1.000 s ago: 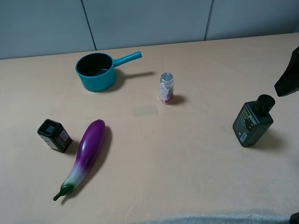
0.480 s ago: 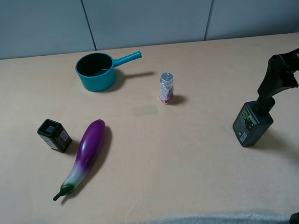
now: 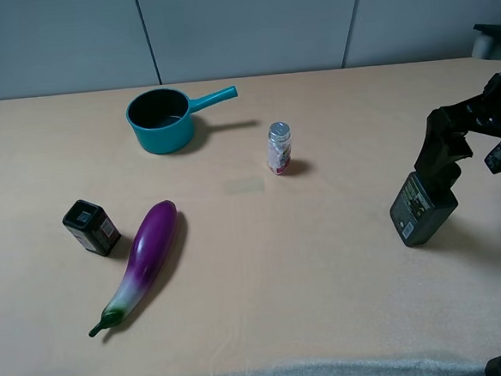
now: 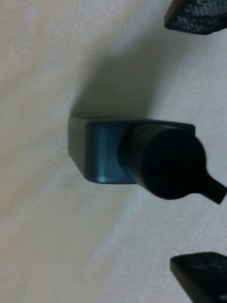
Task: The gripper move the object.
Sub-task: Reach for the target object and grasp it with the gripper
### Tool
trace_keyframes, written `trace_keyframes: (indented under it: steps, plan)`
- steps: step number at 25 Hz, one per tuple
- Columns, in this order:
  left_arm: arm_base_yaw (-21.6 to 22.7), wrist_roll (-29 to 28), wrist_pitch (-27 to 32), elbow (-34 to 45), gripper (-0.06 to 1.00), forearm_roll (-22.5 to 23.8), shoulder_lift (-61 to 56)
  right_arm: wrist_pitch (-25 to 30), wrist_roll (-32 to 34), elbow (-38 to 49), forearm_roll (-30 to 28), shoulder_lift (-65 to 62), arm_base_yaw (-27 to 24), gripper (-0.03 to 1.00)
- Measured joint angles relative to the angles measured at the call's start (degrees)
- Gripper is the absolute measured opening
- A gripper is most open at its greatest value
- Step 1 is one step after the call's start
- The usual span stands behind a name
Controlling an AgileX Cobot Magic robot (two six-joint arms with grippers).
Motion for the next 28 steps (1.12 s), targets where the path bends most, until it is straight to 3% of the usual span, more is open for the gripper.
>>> trace_keyframes:
  steps: [7,17,28]
  plan:
    - [0.00,0.00,0.00,0.00,0.90,0.00,0.00,-0.94,-0.04,0.00,0.30,5.22,0.05,0.69]
    - [0.00,0.00,0.00,0.00,0.90,0.00,0.00,-5.31,2.05,-0.16,-1.23,12.26,6.01,0.69]
    - [0.00,0.00,0.00,0.00,0.90,0.00,0.00,-7.28,6.51,-0.02,-5.62,15.17,5.99,0.69]
